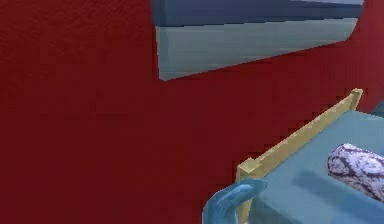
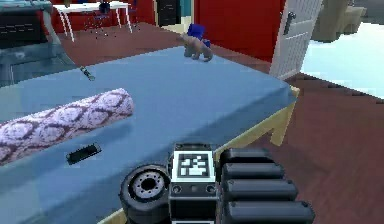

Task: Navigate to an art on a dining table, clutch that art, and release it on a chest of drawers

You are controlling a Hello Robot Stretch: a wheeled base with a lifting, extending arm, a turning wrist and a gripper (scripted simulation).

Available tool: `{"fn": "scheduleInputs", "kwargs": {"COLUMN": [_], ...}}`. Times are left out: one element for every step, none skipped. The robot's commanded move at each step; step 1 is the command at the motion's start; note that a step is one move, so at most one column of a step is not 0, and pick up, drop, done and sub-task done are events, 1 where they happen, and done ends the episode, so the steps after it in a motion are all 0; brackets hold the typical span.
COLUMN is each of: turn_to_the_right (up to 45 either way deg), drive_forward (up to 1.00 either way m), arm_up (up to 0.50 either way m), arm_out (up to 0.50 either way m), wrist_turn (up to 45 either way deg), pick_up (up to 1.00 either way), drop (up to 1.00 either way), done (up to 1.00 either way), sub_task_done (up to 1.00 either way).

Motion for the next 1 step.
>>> {"fn": "scheduleInputs", "kwargs": {"turn_to_the_right": [45.0], "drive_forward": [0.0], "arm_up": [0.0], "arm_out": [0.0], "wrist_turn": [0.0], "pick_up": [0.0], "drop": [0.0], "done": [0.0], "sub_task_done": [0.0]}}
